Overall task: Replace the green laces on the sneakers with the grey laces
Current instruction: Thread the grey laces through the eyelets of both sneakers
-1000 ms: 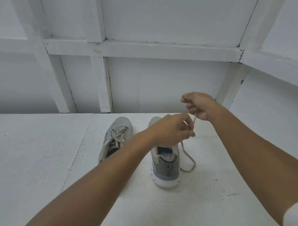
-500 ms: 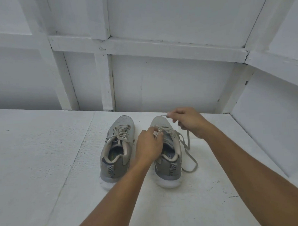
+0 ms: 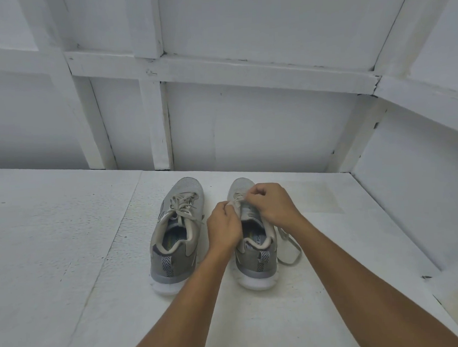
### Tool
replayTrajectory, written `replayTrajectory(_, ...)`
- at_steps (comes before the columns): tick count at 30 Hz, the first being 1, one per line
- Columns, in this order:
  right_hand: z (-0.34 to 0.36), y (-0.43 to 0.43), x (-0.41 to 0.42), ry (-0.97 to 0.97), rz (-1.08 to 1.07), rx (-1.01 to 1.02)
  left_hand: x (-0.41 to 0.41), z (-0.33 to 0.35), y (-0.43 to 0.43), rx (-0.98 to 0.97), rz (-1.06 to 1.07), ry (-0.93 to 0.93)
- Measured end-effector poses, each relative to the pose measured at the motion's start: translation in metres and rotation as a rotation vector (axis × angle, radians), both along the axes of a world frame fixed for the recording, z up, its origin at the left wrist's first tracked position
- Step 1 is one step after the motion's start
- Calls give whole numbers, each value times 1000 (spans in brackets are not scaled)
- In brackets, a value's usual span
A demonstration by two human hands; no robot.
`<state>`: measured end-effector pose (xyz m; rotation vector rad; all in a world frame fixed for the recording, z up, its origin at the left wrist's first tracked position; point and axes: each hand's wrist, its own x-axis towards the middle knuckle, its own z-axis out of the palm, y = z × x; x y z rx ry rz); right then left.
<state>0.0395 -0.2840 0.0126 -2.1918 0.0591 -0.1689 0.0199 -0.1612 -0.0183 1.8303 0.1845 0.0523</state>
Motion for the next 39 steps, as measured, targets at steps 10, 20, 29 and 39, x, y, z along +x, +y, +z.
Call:
replayTrajectory(10,-5,2,5,0,36,-155,2,-5,0,-49,33,-3)
replayTrajectory(20,-5,4,7,11,30,-182,3,-5,0,-36,47,-32)
replayTrajectory(29,-4,8,5,19,36,-187,4,-9,-1,-54,46,-35)
replayTrajectory(39,4,6,1,30,43,-326,39,0,3,-282,-89,230)
